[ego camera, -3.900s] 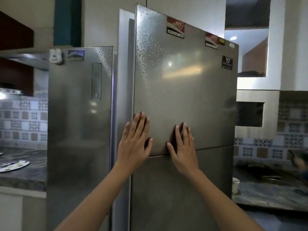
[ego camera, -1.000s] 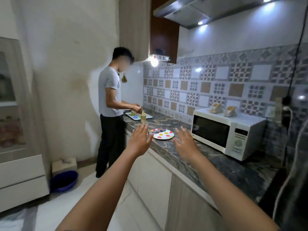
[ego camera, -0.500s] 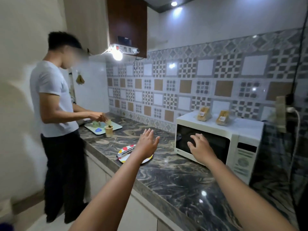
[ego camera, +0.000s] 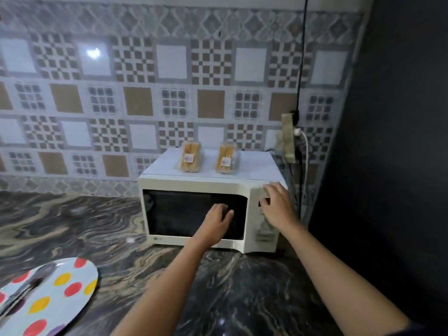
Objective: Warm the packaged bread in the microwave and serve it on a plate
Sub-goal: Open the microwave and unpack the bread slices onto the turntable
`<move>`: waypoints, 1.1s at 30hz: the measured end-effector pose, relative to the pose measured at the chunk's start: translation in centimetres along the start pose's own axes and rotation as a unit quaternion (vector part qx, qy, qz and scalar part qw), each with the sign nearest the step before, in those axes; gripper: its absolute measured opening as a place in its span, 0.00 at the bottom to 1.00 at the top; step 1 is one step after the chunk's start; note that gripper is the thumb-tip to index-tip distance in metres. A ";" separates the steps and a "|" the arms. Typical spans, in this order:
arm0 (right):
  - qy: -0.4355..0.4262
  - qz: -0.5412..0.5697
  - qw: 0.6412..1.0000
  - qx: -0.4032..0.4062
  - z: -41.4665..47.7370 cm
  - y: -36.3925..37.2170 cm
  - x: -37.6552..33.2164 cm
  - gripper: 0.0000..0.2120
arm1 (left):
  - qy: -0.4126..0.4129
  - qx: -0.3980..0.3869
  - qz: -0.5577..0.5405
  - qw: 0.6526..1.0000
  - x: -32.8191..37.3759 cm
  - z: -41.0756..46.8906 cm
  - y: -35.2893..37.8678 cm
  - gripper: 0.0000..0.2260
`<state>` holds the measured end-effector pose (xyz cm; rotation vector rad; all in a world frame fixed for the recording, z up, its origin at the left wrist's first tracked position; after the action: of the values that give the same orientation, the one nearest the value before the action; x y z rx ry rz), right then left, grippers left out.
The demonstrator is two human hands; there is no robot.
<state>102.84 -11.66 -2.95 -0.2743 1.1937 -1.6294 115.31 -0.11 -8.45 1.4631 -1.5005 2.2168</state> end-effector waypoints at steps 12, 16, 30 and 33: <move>-0.056 0.031 0.997 0.033 4.1 0.4 5.0 0.19 | -0.037 0.017 -0.115 0.993 0.6 5.4 9.2 0.12; -0.089 0.059 0.991 0.081 3.7 0.5 5.6 0.19 | -0.039 0.075 -0.151 0.985 -0.3 5.3 9.3 0.17; -0.080 0.122 0.979 0.146 3.7 -0.3 6.1 0.19 | -0.035 0.066 -0.155 0.985 -0.1 5.4 9.4 0.16; -0.074 0.129 0.978 0.144 3.7 -0.2 6.1 0.20 | -0.043 0.056 -0.147 0.987 0.2 5.3 9.4 0.13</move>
<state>102.61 -18.81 -3.26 -0.0516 0.8306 -1.5003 113.56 -9.00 -14.30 1.7063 -1.1073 2.1137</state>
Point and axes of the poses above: each hand's wrist, its own z-axis towards the middle knuckle, its own y-axis out of the palm, x = y × z, the point moved 10 cm from there along z, towards the middle knuckle, and after that the axes turned 12 degrees about -y, right-handed, at the moved point
